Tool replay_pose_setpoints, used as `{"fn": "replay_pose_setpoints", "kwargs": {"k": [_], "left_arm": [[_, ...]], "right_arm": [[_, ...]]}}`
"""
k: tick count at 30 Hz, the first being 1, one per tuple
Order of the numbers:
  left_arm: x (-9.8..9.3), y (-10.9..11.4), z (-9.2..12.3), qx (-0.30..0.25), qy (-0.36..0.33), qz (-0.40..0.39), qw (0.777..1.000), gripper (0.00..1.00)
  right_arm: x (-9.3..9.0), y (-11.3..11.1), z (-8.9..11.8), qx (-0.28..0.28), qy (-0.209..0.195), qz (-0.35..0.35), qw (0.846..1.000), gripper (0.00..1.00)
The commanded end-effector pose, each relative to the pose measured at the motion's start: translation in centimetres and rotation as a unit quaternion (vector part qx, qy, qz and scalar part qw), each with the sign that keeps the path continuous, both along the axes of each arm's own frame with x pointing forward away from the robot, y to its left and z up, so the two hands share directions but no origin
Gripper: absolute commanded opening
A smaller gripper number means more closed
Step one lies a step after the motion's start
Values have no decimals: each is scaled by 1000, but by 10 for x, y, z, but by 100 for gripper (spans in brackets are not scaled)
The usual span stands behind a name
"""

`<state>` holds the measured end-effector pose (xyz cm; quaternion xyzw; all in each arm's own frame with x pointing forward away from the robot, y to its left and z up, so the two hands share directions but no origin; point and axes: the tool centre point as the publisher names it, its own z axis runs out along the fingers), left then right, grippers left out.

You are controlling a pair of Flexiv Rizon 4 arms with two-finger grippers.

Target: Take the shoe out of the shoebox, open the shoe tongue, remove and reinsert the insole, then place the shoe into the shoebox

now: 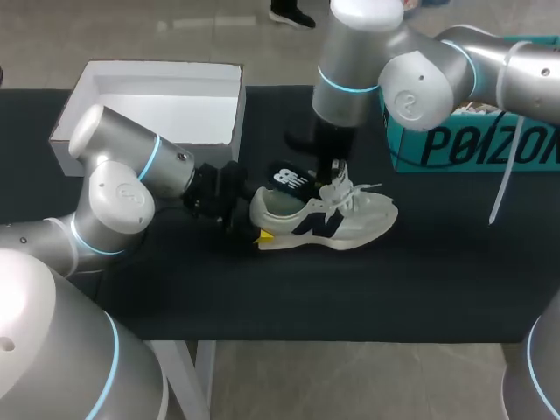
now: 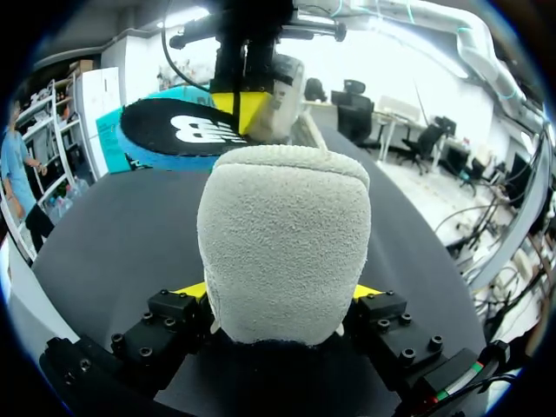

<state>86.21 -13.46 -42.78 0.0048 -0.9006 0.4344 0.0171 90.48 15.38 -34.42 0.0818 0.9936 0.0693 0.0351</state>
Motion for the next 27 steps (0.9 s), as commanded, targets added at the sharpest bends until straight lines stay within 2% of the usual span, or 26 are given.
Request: {"fn": "replay_pose_setpoints", "kwargs": {"k": [1, 12, 21, 27], "left_arm": [[-1, 0, -2, 0, -1, 0, 1000, 0], [-1, 0, -2, 0, -1, 0, 1000, 0], [-1, 0, -2, 0, -1, 0, 1000, 0], [-1, 0, -2, 0, -1, 0, 1000, 0]], "right_arm": [[5, 7, 10, 19, -15, -1, 1000, 0], [23, 8, 35, 136, -53, -53, 988, 0], [36, 25, 40, 166, -56, -55, 983, 0], [39, 38, 31, 167, -45, -42, 984, 0]]}}
